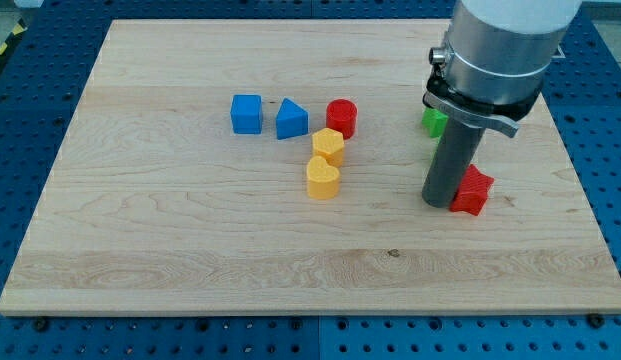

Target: Push the yellow hexagon to the blue triangle

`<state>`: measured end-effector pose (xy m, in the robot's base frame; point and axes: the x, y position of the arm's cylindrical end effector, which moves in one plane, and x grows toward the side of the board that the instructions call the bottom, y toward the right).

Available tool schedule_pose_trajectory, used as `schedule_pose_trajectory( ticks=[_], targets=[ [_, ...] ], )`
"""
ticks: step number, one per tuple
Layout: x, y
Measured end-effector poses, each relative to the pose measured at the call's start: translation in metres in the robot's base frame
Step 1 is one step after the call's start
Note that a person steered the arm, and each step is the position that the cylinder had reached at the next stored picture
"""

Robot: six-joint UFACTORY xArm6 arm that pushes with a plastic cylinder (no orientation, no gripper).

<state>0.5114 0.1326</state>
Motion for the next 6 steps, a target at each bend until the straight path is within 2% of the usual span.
schedule_pose_trajectory(
  ticks=[1, 2, 6],
  targets=[
    [-0.001, -0.031],
    [-0.019, -0.064],
    [-0.09, -0.102]
  ],
)
